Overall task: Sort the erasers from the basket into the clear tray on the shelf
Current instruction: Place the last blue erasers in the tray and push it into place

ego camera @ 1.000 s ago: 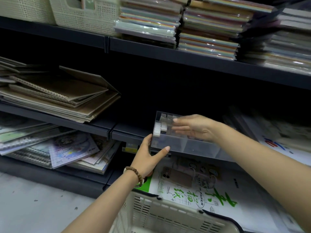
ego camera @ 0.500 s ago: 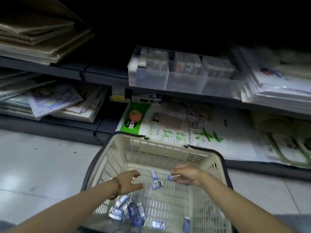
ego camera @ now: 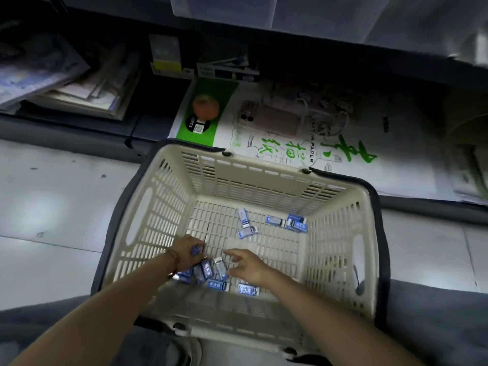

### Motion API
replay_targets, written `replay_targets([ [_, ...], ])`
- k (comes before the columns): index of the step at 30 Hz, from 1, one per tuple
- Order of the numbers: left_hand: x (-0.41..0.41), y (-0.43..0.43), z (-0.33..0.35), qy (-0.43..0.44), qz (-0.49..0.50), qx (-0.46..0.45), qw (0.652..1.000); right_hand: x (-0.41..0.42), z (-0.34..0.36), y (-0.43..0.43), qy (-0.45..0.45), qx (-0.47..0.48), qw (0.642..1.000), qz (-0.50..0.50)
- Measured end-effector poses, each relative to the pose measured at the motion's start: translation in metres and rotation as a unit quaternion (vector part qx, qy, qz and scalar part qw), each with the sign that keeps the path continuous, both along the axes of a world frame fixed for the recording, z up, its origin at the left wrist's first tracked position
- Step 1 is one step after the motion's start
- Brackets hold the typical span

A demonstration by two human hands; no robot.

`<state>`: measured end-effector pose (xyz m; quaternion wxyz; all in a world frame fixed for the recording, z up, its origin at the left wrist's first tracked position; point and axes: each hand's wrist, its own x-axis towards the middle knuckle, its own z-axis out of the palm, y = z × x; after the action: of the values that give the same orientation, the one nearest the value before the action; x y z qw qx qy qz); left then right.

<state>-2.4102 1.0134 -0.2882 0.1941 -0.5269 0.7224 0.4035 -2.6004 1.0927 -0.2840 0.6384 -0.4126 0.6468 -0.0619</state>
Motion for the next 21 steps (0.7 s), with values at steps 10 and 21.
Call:
replay_targets([
  [10,0.01,0.011,-0.015,-0.012,-0.039,-0.004,0.999,0.008,-0.026,0.004,0.062,-0.063,0.993,0.08],
  [21,0.009,0.024,-0.023,0.054,0.038,0.024,0.998,0.014,-0.029,0.018,-0.027,0.023,0.996,-0.079],
])
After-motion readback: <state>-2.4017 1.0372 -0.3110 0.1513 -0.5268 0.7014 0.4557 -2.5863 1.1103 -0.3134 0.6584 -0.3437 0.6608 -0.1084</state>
